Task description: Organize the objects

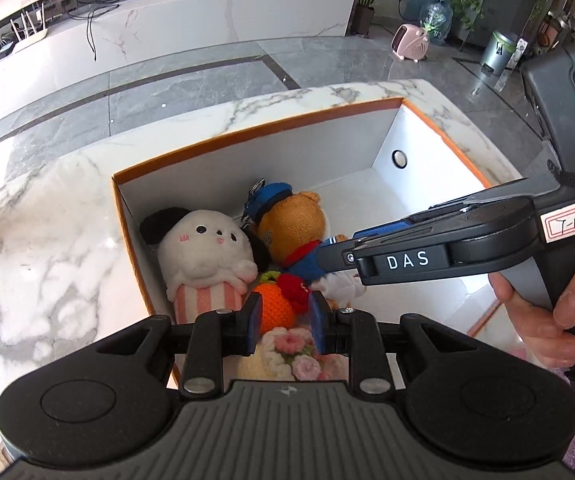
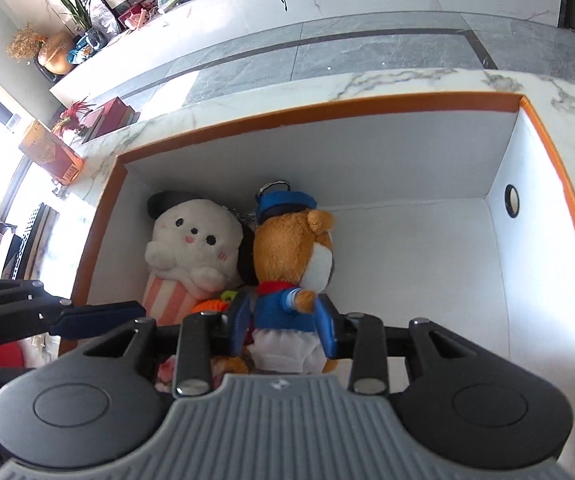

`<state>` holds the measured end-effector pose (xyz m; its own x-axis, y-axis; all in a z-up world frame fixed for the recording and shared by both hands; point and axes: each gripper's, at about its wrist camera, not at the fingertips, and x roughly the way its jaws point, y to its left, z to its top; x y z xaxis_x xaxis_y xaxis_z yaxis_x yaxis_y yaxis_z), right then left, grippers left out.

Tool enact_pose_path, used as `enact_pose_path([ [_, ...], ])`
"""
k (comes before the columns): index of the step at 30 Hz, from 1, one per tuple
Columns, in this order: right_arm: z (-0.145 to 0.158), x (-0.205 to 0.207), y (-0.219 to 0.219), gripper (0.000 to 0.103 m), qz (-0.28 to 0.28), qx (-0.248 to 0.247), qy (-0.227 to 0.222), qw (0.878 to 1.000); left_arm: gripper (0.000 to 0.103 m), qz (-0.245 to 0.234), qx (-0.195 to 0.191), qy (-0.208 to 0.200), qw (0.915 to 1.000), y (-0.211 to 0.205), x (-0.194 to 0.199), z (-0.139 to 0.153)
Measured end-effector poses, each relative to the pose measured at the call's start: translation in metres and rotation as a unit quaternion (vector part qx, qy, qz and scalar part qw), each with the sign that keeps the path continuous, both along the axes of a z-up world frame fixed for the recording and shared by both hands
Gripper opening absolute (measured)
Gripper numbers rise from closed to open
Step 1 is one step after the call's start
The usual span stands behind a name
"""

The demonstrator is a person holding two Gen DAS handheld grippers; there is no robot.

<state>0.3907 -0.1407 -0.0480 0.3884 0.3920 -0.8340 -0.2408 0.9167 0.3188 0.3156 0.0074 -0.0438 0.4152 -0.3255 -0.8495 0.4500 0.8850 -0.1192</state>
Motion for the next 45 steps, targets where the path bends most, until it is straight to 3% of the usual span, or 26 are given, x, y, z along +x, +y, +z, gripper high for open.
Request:
enact_pose_path([
  [7, 0.047, -0.063, -0.026, 0.04, 0.02, 0.032, -0.062, 0.997, 0.03, -0.031, -0.039, -0.039, 0.998, 0.0, -0.068, 0.04],
  [13, 0.064, -0.133, -0.059, 0.044, 0.018, 0.037, -0.099, 0.994, 0.031, -0.025, -0.057, -0.062, 0.9962, -0.006, -0.124, 0.044],
  [17, 0.051, -0.172, -0.083, 0.044, -0.01, 0.019, -0.097, 0.995, 0.031, -0.005, -0.086, -0.053, 0.9948, -0.01, -0.152, 0.032],
  [22, 0.017, -0.204, -0.117, 0.048, -0.065, -0.011, -0.063, 0.996, 0.032, 0.006, -0.106, -0.046, 0.9932, -0.029, -0.182, 0.008],
  [28, -0.025, -0.222, -0.152, 0.064, -0.135, -0.009, 0.003, 0.991, 0.04, 0.012, -0.088, -0.037, 0.9954, -0.061, -0.189, -0.036],
  [29, -0.03, -0.222, -0.155, 0.065, -0.144, -0.008, 0.012, 0.99, 0.045, 0.01, -0.086, -0.033, 0.9957, -0.065, -0.188, -0.043],
  [33, -0.049, -0.223, -0.166, 0.069, -0.164, 0.004, 0.041, 0.986, 0.047, 0.001, -0.062, -0.022, 0.9979, -0.084, -0.185, -0.065],
  [36, -0.057, -0.22, -0.167, 0.069, -0.164, 0.004, 0.046, 0.985, 0.051, -0.001, -0.054, -0.014, 0.9984, -0.092, -0.18, -0.074],
  [38, -0.06, -0.217, -0.167, 0.069, -0.163, 0.006, 0.05, 0.985, 0.06, -0.003, -0.044, -0.01, 0.999, -0.097, -0.177, -0.079],
  [45, -0.063, -0.216, -0.171, 0.07, -0.156, 0.031, 0.036, 0.987, 0.06, 0.002, -0.023, 0.004, 0.9997, -0.105, -0.172, -0.094],
])
